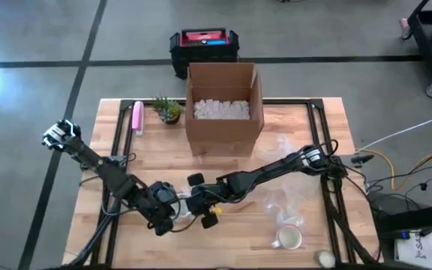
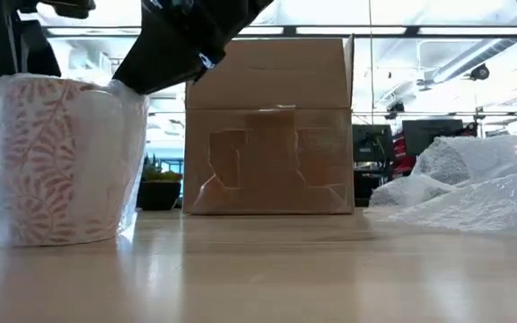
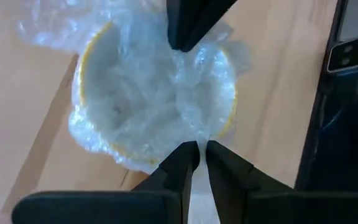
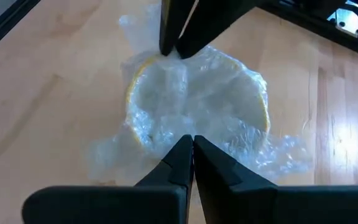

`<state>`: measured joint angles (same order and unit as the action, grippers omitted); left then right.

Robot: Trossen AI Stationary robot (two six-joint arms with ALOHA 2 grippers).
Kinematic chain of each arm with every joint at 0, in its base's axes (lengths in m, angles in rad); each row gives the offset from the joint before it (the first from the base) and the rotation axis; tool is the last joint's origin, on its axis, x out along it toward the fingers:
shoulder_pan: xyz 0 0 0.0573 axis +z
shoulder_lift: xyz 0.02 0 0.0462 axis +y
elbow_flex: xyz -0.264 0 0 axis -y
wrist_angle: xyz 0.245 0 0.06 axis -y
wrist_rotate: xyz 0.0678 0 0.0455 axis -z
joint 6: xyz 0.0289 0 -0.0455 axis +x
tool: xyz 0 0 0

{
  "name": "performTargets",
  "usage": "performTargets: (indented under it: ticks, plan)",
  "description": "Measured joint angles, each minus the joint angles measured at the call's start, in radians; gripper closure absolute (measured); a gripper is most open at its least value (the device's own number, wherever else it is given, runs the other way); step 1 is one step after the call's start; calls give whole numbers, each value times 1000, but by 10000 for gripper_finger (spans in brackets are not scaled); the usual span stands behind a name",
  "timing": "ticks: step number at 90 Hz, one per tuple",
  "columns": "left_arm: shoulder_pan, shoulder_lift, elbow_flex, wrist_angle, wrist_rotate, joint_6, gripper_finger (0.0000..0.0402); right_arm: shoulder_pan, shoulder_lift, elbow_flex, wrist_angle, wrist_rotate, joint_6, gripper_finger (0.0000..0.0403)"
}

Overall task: Wrap mug
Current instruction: Wrap the orange mug with the bubble wrap

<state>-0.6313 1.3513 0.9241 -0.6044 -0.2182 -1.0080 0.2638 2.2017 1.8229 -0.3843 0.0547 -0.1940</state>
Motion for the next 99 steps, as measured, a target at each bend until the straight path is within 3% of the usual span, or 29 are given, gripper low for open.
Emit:
performTargets:
  ticks: [23, 63, 99]
  plan:
    - [33, 6, 0, 13, -47, 31, 365, 0, 0, 0, 4, -1, 0, 401]
    - [83, 156, -4, 49, 36, 60, 365, 0, -4, -2, 31, -2, 0, 401]
    - [83, 139, -10, 88, 45, 111, 365, 0, 29, -2, 102, -3, -6, 401]
